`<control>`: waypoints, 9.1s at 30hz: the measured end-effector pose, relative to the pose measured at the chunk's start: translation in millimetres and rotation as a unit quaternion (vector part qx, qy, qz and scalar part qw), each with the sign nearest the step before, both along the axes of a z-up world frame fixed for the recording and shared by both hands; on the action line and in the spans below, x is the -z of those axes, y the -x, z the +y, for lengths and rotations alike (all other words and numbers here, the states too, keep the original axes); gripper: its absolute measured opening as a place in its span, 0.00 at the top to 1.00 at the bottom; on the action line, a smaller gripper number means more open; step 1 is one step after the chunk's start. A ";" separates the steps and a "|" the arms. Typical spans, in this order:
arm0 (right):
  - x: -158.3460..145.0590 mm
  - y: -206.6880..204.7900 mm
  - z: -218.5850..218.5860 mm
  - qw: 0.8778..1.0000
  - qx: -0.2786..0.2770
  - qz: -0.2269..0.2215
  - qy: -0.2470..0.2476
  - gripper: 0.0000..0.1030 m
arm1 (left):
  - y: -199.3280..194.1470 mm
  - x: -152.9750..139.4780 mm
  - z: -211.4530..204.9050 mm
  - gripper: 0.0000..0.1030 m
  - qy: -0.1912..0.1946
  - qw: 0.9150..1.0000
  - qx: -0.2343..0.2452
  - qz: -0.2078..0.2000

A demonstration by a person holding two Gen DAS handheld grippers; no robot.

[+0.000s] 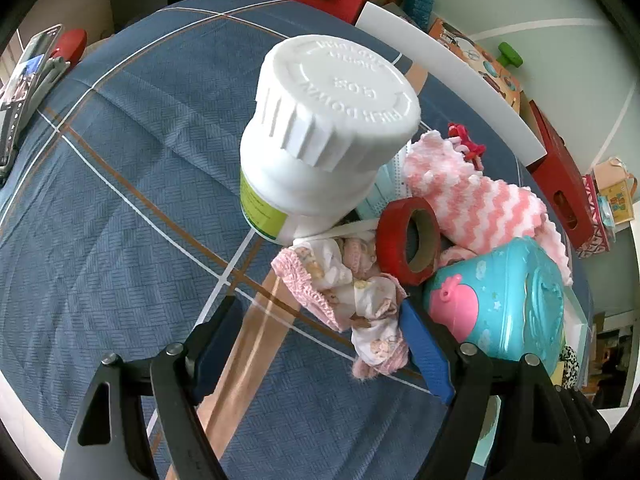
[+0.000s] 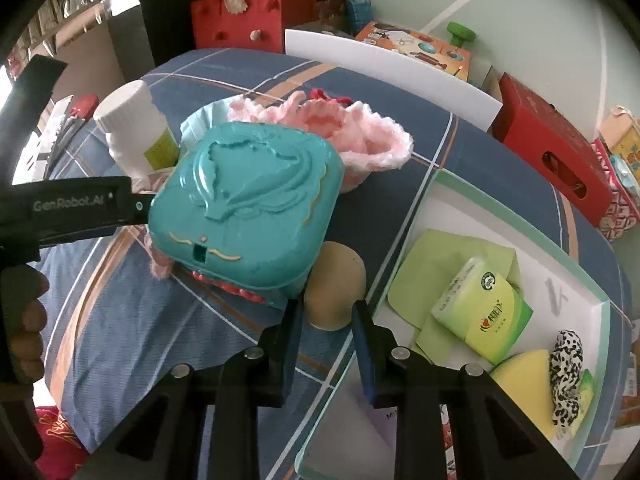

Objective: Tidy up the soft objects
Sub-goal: 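Withdraw both open tools from the tray back toward the pile, then grasp the pink baby cloth with the left tool while the right tool grasps the beige round puff, then carry the pink cloth and beige puff over the tray with both tools, then open the left tool over the tray while the right tool releases the puff, then withdraw both open tools from the tray back toward the pile, then grasp the red tape roll with the left tool while the right tool grasps the pink zigzag cloth, then lift and carry the tape roll and zigzag cloth over the tray with both tools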

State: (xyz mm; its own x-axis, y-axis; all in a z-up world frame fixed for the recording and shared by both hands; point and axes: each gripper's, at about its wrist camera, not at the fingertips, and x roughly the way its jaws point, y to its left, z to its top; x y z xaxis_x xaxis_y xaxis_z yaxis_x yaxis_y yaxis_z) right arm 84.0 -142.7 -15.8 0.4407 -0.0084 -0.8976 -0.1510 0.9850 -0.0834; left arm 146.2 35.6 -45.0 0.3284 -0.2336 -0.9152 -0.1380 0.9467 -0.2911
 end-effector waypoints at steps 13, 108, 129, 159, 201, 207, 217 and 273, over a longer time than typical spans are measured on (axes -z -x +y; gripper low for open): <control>-6.0 -2.1 -3.8 1.000 0.016 -0.012 -0.001 0.85 | -1.9 4.4 -0.3 0.71 0.017 1.000 0.007 0.001; -43.4 50.9 -230.9 0.921 0.383 -0.071 0.001 0.58 | 23.5 -56.9 -243.8 0.45 -0.038 0.932 0.334 -0.138; -51.3 58.9 -210.0 0.928 0.371 -0.023 0.020 0.13 | 4.4 -99.9 -137.1 0.14 -0.144 0.963 0.171 -0.151; -69.7 1.5 -63.5 0.977 0.180 -0.093 -0.073 0.03 | -19.1 -111.6 0.1 0.12 -0.052 0.984 0.042 -0.166; -33.9 -53.8 -56.4 0.951 0.204 -0.066 -0.224 0.66 | -3.6 -56.4 -13.4 0.39 0.048 0.995 0.062 -0.069; -26.9 -57.4 -59.8 0.946 0.208 -0.066 -0.239 0.70 | -6.7 -46.3 -6.4 0.45 0.046 0.997 0.035 -0.056; -23.7 -59.1 -63.0 0.940 0.212 -0.076 -0.256 0.85 | -14.2 -21.0 -7.6 0.54 0.048 0.998 0.021 -0.031; -47.8 -48.0 -69.1 0.933 0.200 -0.120 -0.275 0.97 | -25.6 -27.9 -15.3 0.86 0.053 0.995 0.008 -0.080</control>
State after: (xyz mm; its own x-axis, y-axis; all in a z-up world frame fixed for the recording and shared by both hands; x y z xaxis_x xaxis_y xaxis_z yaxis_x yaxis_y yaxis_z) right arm 132.0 -211.8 32.1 0.6896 0.2175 -0.6908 0.1965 0.8619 0.4675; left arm 171.7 20.3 -17.1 0.4639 -0.3320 -0.8213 -0.0677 0.9111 -0.4065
